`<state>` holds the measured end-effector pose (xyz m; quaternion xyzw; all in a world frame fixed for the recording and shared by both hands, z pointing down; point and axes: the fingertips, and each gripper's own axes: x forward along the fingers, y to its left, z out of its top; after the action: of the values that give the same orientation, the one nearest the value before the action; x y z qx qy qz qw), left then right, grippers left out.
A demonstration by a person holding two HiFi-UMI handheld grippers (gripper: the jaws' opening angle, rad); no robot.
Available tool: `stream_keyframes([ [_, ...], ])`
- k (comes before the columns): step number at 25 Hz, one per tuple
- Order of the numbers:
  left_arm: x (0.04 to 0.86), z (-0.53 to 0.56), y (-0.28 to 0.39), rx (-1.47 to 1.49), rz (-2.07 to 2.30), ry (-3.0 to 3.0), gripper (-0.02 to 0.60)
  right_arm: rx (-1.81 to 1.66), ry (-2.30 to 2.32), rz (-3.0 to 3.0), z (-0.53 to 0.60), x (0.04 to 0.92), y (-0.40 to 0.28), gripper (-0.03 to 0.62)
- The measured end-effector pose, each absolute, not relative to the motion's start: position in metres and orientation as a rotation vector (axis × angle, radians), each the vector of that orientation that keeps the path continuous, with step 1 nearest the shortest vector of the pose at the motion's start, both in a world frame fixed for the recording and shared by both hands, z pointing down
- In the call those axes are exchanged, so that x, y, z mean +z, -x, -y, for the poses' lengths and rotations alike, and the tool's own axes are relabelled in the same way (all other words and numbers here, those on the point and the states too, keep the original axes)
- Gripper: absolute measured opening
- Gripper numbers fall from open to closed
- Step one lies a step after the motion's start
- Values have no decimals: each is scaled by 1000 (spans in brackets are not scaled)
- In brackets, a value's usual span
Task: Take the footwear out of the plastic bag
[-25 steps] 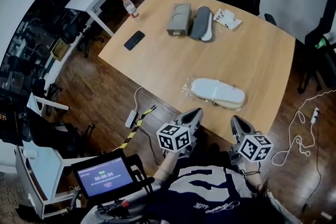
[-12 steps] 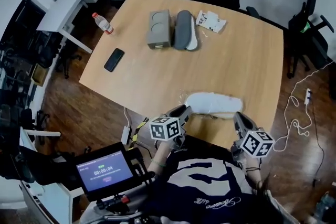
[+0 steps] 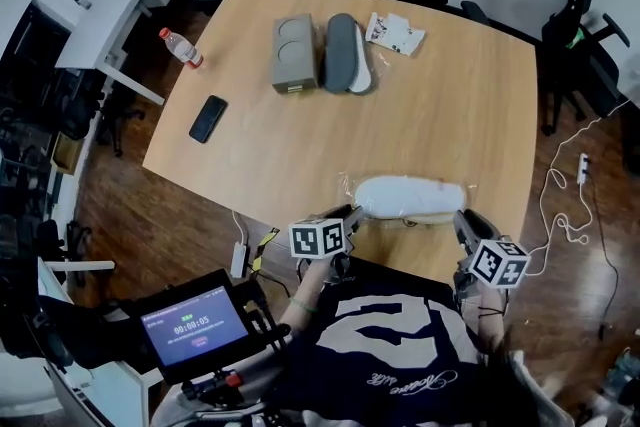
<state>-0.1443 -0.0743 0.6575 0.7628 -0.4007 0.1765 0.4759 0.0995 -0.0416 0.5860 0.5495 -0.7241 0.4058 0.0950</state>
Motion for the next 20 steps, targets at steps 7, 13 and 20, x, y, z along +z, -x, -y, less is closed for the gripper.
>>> stream_keyframes([
  [7,663,81,147,481,1030,-1799,126,1365,-1362,2163,44,619,-128,163],
  [13,666,77,142,500,1087,-1775,123,1552,-1139,2215,51,634,-139,211],
  [20,670,77,143,477,1152,-1767,121,1441,-941,2147,59,659,-133,213],
])
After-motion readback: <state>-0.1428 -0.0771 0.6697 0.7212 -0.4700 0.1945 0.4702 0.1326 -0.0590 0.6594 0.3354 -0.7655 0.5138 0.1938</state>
